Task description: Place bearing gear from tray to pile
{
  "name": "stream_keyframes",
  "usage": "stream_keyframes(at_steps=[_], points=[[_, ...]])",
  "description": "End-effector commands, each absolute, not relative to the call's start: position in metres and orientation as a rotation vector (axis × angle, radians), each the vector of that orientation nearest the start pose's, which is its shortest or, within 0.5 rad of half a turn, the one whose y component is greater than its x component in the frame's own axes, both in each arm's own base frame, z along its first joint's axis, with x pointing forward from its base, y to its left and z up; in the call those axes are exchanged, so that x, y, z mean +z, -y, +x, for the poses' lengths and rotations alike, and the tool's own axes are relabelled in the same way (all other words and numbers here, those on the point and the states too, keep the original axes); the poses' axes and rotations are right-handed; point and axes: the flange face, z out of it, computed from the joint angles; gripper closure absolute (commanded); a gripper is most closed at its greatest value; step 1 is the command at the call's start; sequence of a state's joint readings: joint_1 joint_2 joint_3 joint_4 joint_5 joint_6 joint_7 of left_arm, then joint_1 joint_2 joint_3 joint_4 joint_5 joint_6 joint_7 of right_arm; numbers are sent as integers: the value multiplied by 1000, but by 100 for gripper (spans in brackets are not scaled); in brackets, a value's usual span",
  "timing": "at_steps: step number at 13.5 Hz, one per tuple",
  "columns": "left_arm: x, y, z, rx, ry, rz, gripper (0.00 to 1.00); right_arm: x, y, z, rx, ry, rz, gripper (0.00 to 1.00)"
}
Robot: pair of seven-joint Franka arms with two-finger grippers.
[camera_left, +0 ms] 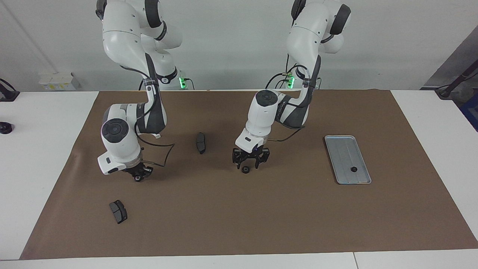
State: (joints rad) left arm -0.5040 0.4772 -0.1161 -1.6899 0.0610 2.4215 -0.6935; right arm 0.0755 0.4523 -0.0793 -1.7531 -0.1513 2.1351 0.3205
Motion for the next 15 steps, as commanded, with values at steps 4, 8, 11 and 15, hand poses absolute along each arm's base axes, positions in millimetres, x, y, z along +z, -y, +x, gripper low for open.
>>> stream_keyframes(at_steps=[4, 8, 11, 15], points=[[449, 218, 616, -303, 363, -3169, 0, 338, -11, 638, 12, -304, -3292, 3], [439, 71, 640, -248, 330, -3139, 0, 352, -71, 651, -178, -346, -3233, 1], [404, 17, 625, -318, 299, -3148, 0, 359, -144, 651, -364, -334, -3157, 2], [361, -7, 614, -312, 326, -3141, 0, 372, -242, 636, -515, -307, -3012, 2]])
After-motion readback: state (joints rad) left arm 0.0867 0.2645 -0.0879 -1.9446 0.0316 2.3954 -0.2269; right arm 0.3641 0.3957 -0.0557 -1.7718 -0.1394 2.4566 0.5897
